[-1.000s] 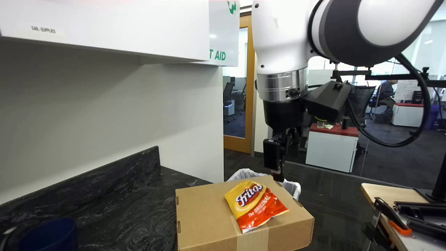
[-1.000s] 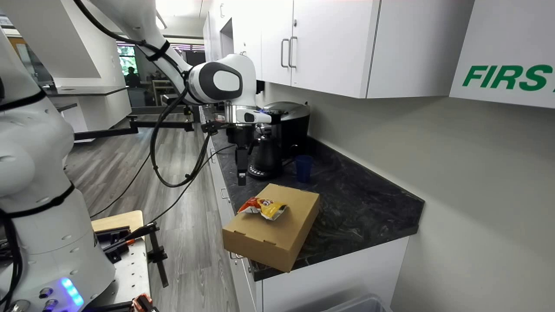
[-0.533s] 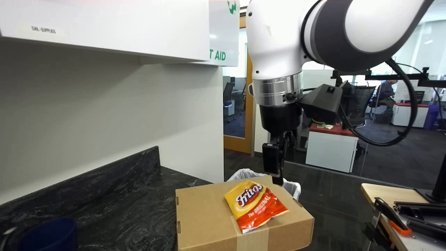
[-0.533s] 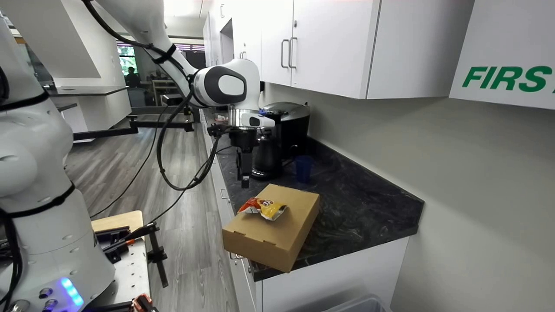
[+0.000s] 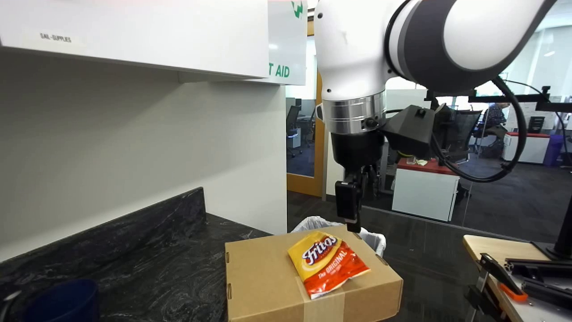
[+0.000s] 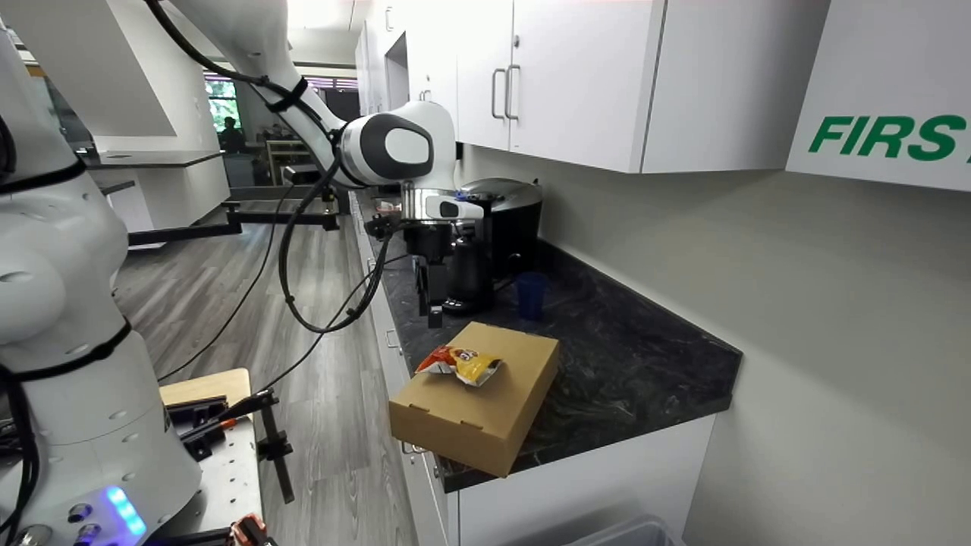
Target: Take the yellow rapper off of the box and put it in the bin
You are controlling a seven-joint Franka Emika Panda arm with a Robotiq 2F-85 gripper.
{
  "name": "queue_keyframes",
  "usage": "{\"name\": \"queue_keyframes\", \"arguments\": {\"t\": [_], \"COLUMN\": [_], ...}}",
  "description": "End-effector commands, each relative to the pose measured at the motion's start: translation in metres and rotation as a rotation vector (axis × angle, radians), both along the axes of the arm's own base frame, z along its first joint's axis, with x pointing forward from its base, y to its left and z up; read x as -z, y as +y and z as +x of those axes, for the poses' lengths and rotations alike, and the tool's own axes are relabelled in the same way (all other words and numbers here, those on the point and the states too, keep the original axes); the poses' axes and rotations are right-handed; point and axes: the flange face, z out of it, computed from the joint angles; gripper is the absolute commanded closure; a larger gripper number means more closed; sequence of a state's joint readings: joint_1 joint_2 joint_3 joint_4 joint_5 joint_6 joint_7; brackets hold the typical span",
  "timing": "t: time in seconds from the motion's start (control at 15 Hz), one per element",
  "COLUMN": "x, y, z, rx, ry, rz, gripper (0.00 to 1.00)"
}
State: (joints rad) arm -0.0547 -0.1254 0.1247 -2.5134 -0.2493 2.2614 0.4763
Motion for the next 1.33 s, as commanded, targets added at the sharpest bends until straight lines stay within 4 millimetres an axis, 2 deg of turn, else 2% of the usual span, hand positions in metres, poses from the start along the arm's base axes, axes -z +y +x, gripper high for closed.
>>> {"name": "queue_keyframes", "arguments": {"t": [0.0, 0.07, 0.4, 0.67, 0.93, 1.2, 1.27], "x": [0.0, 0.007, 0.069, 0.097, 0.111, 0.107, 0.105], "y": [0.003, 0.005, 0.015, 0.005, 0.0, 0.0, -0.002], "z": [0.0, 0.002, 0.015, 0.017, 0.021, 0.025, 0.025], "rx": [-0.011, 0.003, 0.068, 0.151, 0.178, 0.17, 0.173], "ry": [-0.023, -0.042, -0.118, -0.133, -0.154, -0.265, -0.291], "rz": [0.009, 0.011, 0.089, 0.1, 0.121, 0.188, 0.201], "gripper": [0.0, 0.0, 0.0, 0.0, 0.0, 0.0, 0.25]}}
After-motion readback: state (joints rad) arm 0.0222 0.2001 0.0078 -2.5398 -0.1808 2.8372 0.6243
